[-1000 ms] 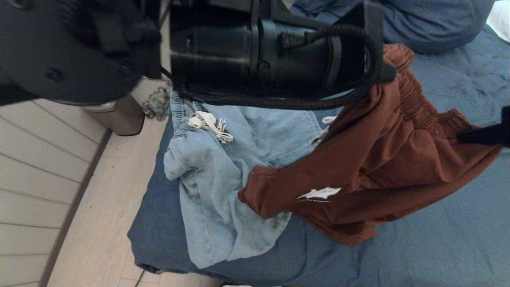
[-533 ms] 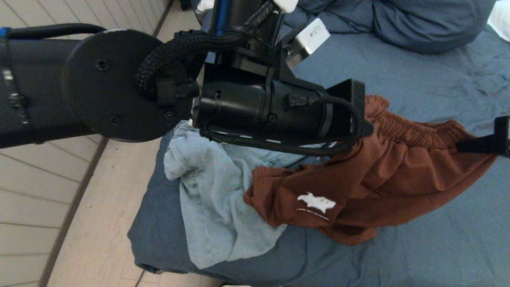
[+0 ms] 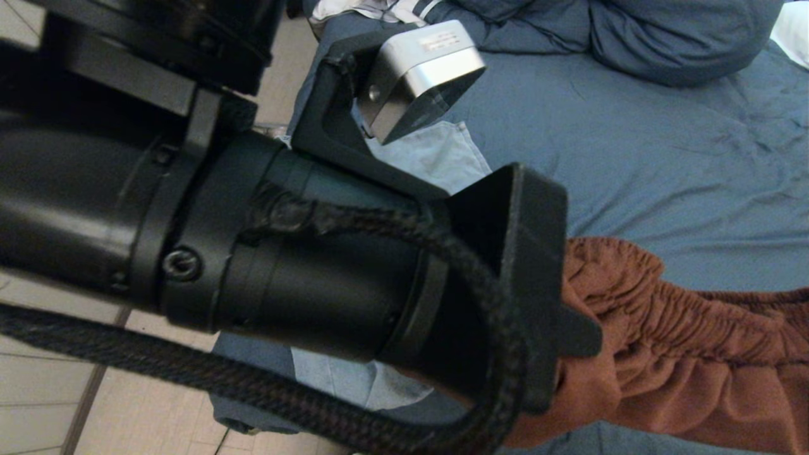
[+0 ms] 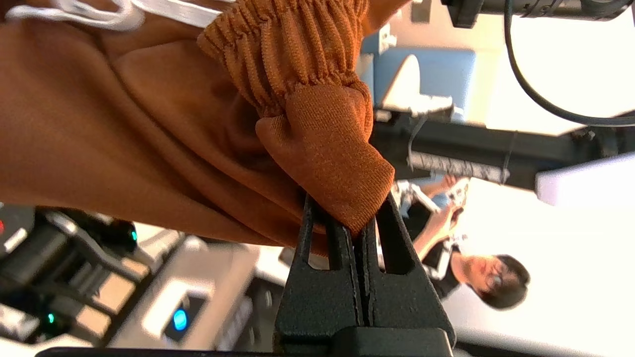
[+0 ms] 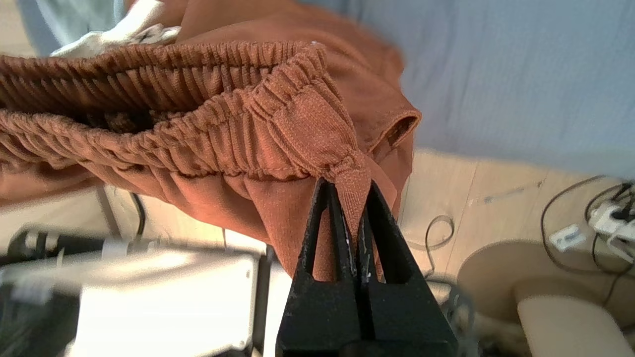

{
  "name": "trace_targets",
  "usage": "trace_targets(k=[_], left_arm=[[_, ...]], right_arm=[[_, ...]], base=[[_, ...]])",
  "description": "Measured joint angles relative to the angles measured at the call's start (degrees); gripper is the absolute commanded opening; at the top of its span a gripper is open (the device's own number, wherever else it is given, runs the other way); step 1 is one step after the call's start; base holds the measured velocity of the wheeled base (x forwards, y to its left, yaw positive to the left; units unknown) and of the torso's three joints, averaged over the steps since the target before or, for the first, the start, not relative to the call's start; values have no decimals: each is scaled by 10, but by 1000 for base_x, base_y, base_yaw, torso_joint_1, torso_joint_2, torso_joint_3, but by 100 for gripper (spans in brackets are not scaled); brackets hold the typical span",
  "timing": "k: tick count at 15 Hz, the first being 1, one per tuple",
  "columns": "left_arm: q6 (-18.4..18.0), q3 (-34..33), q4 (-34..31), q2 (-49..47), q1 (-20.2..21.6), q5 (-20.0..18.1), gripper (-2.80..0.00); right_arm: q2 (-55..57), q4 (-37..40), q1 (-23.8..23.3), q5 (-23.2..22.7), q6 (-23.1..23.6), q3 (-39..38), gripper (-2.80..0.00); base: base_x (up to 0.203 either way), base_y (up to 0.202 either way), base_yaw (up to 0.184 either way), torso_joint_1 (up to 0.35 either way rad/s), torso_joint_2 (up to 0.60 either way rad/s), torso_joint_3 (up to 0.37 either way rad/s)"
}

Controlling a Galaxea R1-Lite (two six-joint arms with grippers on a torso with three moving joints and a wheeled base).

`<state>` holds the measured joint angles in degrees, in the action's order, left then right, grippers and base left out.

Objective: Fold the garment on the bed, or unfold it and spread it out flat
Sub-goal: Unford the brown shorts

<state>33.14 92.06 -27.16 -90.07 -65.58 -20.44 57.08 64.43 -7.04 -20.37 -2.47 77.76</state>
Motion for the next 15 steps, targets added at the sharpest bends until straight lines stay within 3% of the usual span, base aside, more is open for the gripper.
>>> trace_targets(k=[5, 12, 15], left_arm=[[25, -44, -10, 56, -34, 1, -280], [25, -73, -64, 108, -86, -6, -280], [25, -74, -67, 120, -99, -7, -280]], right_arm=[[-37, 63, 39, 0, 2, -4, -280], [-57, 115, 132, 1, 2, 4, -280], [-68, 132, 149, 3, 3, 20, -280]], base=[[0, 0, 0, 0, 0, 0], [0, 0, 0, 0, 0, 0], [0, 0, 0, 0, 0, 0]])
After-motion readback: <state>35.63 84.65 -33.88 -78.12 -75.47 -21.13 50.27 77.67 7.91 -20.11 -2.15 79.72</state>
